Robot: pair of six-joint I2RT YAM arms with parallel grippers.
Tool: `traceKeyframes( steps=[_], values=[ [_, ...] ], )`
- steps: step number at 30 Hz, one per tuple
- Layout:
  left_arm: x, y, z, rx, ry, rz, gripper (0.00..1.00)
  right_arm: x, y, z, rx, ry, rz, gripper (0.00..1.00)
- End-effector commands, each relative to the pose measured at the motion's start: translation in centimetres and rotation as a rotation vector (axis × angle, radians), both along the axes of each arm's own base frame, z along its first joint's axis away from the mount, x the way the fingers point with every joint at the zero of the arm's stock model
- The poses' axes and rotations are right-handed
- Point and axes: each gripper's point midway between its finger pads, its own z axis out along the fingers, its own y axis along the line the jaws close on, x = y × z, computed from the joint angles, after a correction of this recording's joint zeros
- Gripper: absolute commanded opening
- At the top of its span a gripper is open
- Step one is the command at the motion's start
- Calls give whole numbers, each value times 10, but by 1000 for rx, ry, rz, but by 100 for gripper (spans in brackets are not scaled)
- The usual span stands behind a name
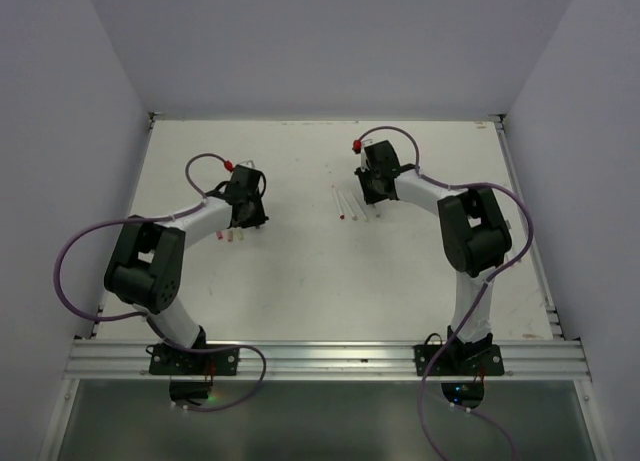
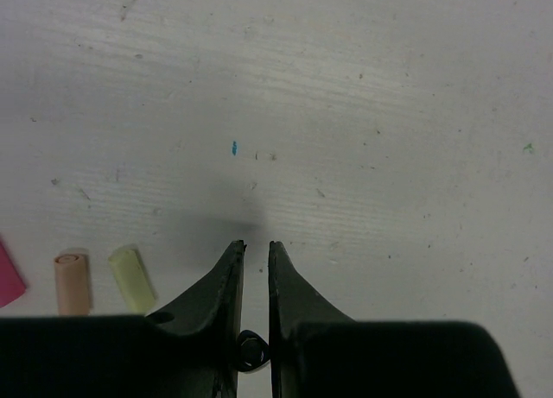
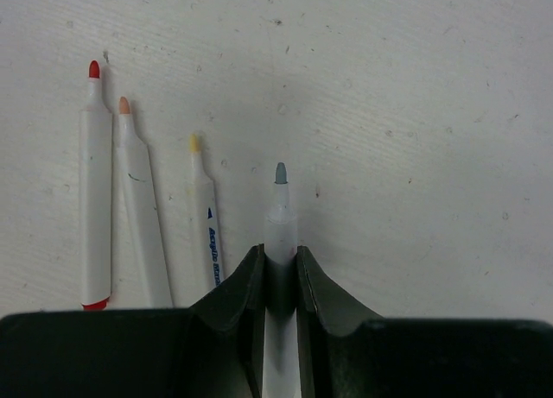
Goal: Open the pen caps
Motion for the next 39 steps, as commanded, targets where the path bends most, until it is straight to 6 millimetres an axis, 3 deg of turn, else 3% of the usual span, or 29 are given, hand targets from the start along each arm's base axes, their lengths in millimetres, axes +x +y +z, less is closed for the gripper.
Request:
traceKeyframes(
  steps=[1, 5, 8, 15, 16, 20, 26, 33, 35, 37, 39],
  values=[
    [-2, 18, -7, 86, 6, 41, 0, 8, 9, 11, 33, -29, 20, 18],
    [-7, 25, -13, 114, 23, 59, 0, 4, 11, 9, 48, -19, 33, 22],
    [-12, 27, -19, 119, 24, 65, 13, 4, 12, 10, 58, -25, 33, 25],
    [-14, 29, -27, 122, 38, 77, 18, 5, 17, 22, 76, -34, 51, 29],
    [-14, 28, -28, 120, 38, 77, 19, 4, 16, 22, 72, -33, 49, 35],
    [-15, 30, -31, 129, 44, 84, 31, 5, 16, 32, 77, -50, 50, 40],
    [-19, 34, -34, 142, 48, 95, 36, 4, 14, 63, 111, -108, 28, 42],
    [-17, 34, -22, 131, 19, 103, 41, -6, 3, 108, 162, -165, -21, 46],
    [-16, 30, -14, 106, 1, 101, 43, -10, -10, 120, 143, -183, -57, 46],
    [-13, 28, -1, 85, -27, 100, 45, -15, -27, 130, 116, -201, -105, 54],
    [-10, 24, 16, 59, -62, 97, 46, -24, -39, 129, 100, -195, -138, 59]
  ],
)
